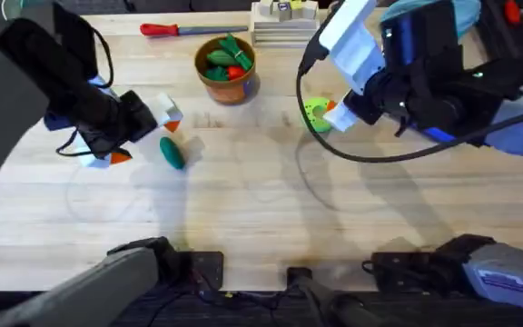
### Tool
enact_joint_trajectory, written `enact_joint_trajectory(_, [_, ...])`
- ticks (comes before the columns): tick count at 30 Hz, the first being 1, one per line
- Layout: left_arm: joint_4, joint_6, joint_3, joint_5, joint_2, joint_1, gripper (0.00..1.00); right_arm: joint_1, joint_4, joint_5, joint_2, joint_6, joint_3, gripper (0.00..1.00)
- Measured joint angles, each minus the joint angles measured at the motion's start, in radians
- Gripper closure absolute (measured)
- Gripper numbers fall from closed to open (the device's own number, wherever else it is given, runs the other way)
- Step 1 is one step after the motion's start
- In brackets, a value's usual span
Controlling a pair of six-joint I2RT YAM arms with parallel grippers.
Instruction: Pick up the gripper from the table and insert it into the empty holder that is missing its gripper. Then pick up a screw, insert it into the mounting hole, and use the screwdriver to tighten it. Finally, clean up the table by picking up the vegetable and placing it into the bucket.
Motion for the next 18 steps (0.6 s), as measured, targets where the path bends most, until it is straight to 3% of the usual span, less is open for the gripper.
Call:
enact_joint_trajectory(10, [0.082, -0.001, -0.002, -0.010, 0.279, 0.006, 0.009, 0.000, 0.000, 0.000, 0.000, 0.000, 0.000, 0.017])
enact_joint_trajectory(18, [0.087, -0.001, -0.002, 0.002, 0.369, 0.006, 0.010, 0.000, 0.000, 0.000, 0.000, 0.000, 0.000, 0.017])
